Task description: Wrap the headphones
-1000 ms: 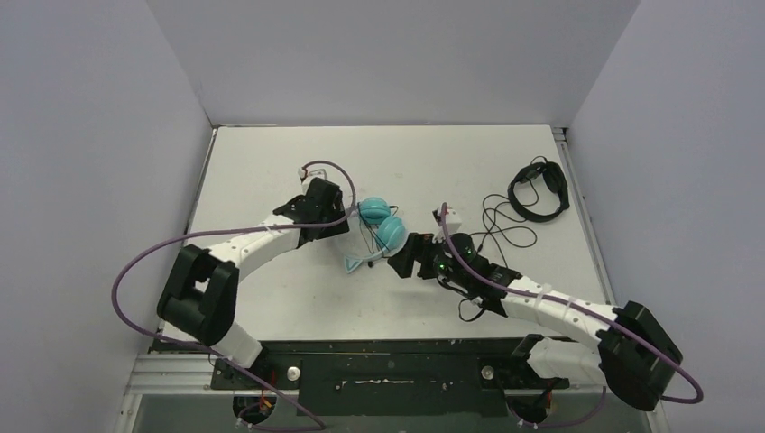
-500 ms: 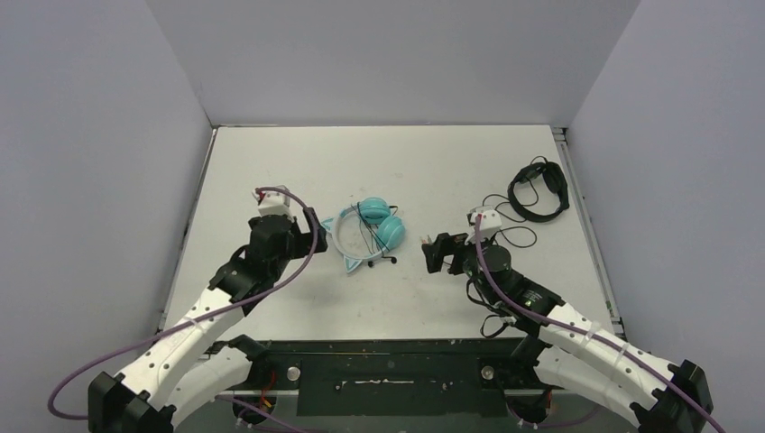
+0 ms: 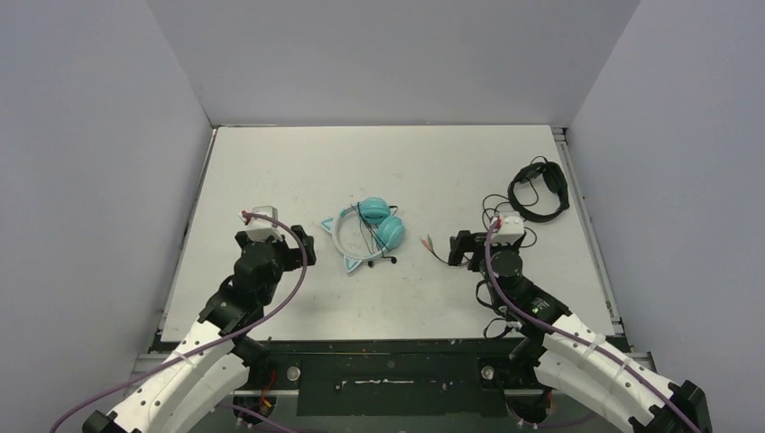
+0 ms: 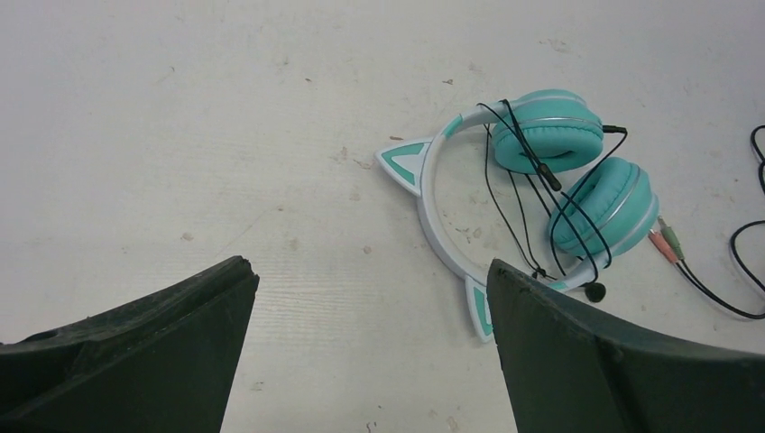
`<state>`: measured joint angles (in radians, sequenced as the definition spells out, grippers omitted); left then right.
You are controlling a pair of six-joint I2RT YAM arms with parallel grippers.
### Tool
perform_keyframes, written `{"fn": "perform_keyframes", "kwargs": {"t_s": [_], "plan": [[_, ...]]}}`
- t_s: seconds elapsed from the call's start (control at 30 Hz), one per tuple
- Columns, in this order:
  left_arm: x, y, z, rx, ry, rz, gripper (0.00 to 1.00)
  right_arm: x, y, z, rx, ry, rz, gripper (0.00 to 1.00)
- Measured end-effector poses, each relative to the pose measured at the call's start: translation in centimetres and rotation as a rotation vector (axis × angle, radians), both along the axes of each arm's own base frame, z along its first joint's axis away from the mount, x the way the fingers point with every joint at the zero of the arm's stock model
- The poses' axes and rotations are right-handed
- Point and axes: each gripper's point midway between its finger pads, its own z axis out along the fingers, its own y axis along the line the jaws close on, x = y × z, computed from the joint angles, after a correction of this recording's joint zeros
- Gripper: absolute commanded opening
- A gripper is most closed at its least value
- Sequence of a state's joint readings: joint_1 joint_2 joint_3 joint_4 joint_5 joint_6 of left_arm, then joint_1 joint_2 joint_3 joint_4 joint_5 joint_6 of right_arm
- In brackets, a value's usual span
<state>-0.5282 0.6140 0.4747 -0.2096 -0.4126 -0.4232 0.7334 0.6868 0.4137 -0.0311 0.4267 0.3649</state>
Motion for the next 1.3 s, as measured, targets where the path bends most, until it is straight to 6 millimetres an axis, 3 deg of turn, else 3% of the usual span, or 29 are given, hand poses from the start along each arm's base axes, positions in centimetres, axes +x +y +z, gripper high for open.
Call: {"fn": "perform_keyframes", "kwargs": {"t_s": [0.13,0.3,0.37,0.43,0.93,1.17,1.3], "plan": [[1.0,1.5,-1.5,0.071,-0.007,0.042,0.97,2.0,-5.5,-1.4,-0.019,-0.023,-0.178,0.99],[3.9,7.0,-4.2,0.114,0.038,0.217,0.97,4.1,-12.9,-2.8,-0.083,-0.042,-0.38,1.0],[4.6,9.2,-5.6,0.134,0.052,0.283,0.97,4.9,-14.7,-3.2,-0.118,-0.038,-0.42,1.0],[4.8,10.1,-6.7,0.168,0.053,0.297,0.97,5.6,-15.6,-4.1,-0.156,-0.027,-0.435,1.0],[7.1,10.4,-12.2,0.311,-0.001,0.233,0.97,9.1,-15.1,-13.0,-0.29,0.037,-0.325,1.0],[9.1,9.7,-13.9,0.329,-0.015,0.177,0.97,10.2,-15.2,-11.4,-0.28,-0.051,-0.326,1.0],[9.7,9.5,-13.1,0.325,-0.046,0.172,0.97,10.7,-15.6,-11.0,-0.272,-0.061,-0.338,1.0]]}}
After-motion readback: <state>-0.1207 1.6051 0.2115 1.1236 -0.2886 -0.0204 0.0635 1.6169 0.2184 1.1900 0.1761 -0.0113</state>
